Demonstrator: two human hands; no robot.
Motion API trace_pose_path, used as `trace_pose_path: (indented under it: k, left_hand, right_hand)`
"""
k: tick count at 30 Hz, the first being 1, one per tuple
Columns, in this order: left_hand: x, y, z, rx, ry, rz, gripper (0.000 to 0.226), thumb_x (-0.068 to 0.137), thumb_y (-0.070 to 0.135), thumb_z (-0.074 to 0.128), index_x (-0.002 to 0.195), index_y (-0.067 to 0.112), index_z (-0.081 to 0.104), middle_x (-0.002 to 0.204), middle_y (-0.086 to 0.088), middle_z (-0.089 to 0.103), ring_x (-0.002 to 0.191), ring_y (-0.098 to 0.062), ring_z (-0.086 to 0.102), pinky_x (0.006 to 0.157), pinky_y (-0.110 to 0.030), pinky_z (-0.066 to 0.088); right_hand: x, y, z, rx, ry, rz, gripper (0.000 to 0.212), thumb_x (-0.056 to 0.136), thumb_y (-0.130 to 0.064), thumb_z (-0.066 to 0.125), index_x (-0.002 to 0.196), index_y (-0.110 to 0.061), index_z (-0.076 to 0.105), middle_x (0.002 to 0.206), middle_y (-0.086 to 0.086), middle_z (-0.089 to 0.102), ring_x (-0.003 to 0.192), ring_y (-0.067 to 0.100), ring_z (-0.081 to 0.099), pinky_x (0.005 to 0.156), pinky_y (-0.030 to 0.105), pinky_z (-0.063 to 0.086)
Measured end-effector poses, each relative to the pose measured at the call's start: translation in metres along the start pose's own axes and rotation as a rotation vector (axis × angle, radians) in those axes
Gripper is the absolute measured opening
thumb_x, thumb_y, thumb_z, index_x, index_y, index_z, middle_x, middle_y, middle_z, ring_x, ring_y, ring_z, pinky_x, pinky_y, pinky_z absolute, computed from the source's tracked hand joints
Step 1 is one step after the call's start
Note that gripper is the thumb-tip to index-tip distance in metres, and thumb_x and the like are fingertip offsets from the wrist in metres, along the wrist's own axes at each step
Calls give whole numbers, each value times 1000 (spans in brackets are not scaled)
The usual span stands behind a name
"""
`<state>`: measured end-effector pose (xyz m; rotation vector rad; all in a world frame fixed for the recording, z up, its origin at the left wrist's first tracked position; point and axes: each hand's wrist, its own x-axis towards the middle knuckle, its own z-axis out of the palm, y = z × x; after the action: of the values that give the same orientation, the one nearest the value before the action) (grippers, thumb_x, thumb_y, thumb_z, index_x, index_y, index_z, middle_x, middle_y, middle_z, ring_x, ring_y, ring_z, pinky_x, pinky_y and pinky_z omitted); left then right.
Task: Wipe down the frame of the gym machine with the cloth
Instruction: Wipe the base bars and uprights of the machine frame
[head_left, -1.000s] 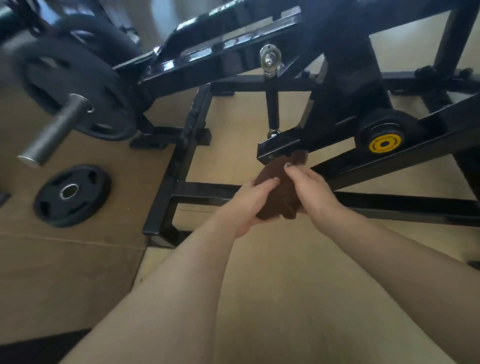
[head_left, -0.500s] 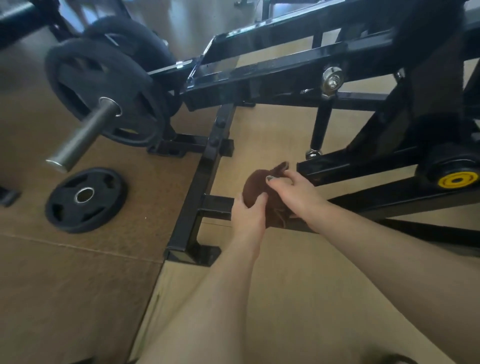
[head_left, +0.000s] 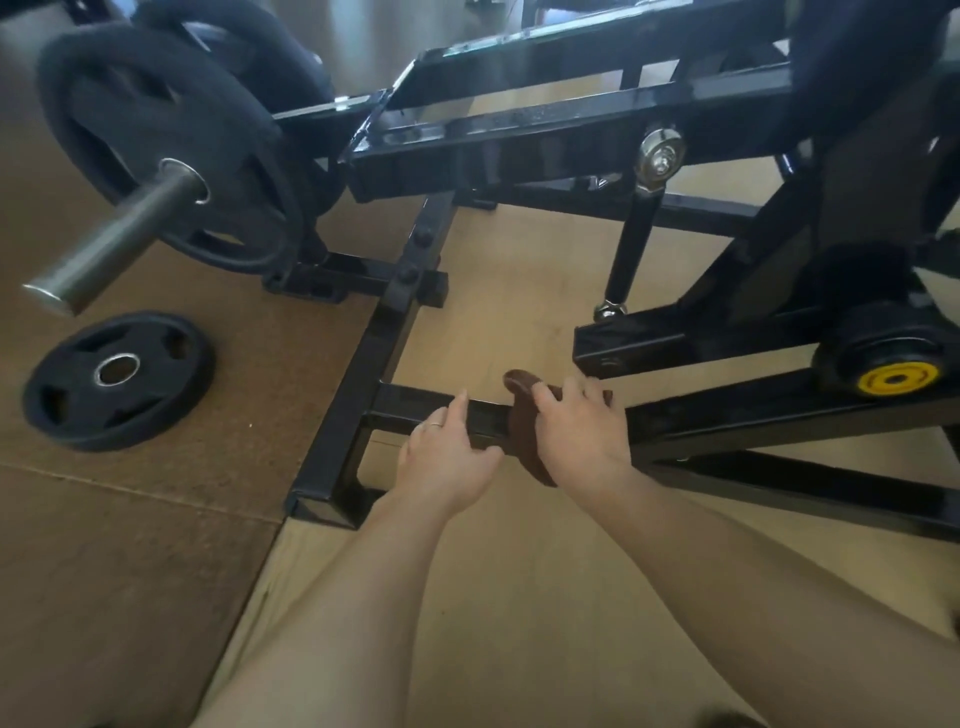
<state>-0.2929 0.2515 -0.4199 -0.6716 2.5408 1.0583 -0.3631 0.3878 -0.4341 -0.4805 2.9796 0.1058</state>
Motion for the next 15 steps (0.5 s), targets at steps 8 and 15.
trace_pose_path:
  k: [8,15]
  left_hand:
    - [1,13,-2,7,52,-17,79,98,34,57,161,34,10,164,-2,29,146,-28,35,117,-51,36]
    - [-19,37,-15,-344,121,-82,69,100,37,54,160,33,20,150,-5,45,134,-26,48,111,-51,44]
  right_hand:
    - [24,19,-17,357,-236,-20,33,104,-24,48,134,-26,60,115,1,56,98,20,59,83,36,56]
    - [15,-3,-48,822,-410,-27,27,103,-20,50,124,-23,67,108,3,71,101,22,67,93,45,56]
